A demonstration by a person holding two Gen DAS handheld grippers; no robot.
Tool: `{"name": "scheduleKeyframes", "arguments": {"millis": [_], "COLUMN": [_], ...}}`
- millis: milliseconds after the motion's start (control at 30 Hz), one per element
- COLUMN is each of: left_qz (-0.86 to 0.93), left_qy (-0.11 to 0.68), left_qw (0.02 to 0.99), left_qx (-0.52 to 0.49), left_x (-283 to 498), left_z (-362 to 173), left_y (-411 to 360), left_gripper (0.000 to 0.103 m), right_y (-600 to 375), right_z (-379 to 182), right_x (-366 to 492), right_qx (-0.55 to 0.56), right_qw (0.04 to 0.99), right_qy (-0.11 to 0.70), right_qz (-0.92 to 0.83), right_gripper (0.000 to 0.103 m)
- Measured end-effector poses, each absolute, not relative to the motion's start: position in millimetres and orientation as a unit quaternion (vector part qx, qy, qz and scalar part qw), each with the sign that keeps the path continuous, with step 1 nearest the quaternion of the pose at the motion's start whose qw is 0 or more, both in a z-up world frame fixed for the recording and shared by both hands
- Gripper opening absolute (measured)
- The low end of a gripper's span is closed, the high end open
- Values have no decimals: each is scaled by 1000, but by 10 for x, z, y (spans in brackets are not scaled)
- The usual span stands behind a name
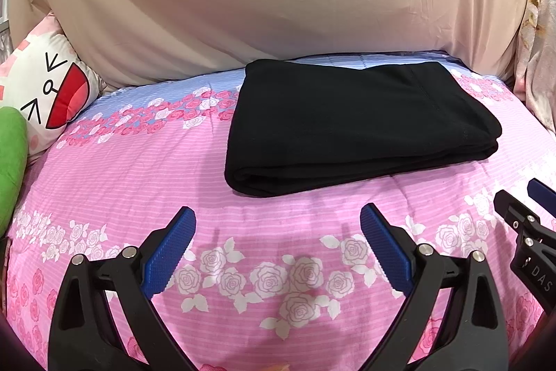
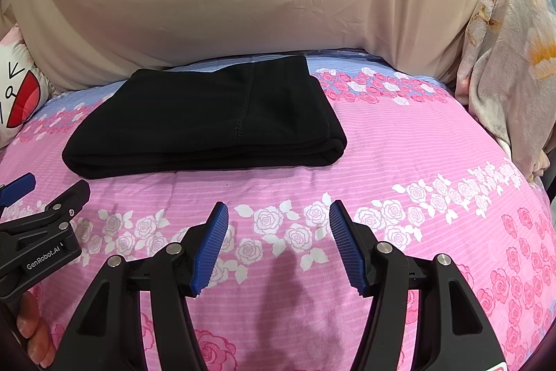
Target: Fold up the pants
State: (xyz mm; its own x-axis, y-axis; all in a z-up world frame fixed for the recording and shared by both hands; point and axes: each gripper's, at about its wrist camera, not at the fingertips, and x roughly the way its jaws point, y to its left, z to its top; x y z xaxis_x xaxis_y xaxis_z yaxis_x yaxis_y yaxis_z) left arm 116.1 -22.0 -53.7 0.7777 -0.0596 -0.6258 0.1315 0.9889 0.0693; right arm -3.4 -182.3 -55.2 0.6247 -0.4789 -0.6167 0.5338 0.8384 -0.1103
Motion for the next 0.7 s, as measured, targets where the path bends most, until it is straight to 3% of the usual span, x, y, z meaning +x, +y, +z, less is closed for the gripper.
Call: {"name": "scheduleKeyframes", "arguments": {"millis": [700], "left_qz": [-64], "left_qy": [357], "left_qw": [931], "left_qx": [40], "left_x": [1259], "left_z": [-619], "left_y": [-196], "left_gripper": [98], "right_y": [-1812], "right_z": [-567], "right_x": [-36], "right_qx": [42], "right_qw": [899], "right_qy": [333], "right_qz": [-281], "right_gripper": [59]}}
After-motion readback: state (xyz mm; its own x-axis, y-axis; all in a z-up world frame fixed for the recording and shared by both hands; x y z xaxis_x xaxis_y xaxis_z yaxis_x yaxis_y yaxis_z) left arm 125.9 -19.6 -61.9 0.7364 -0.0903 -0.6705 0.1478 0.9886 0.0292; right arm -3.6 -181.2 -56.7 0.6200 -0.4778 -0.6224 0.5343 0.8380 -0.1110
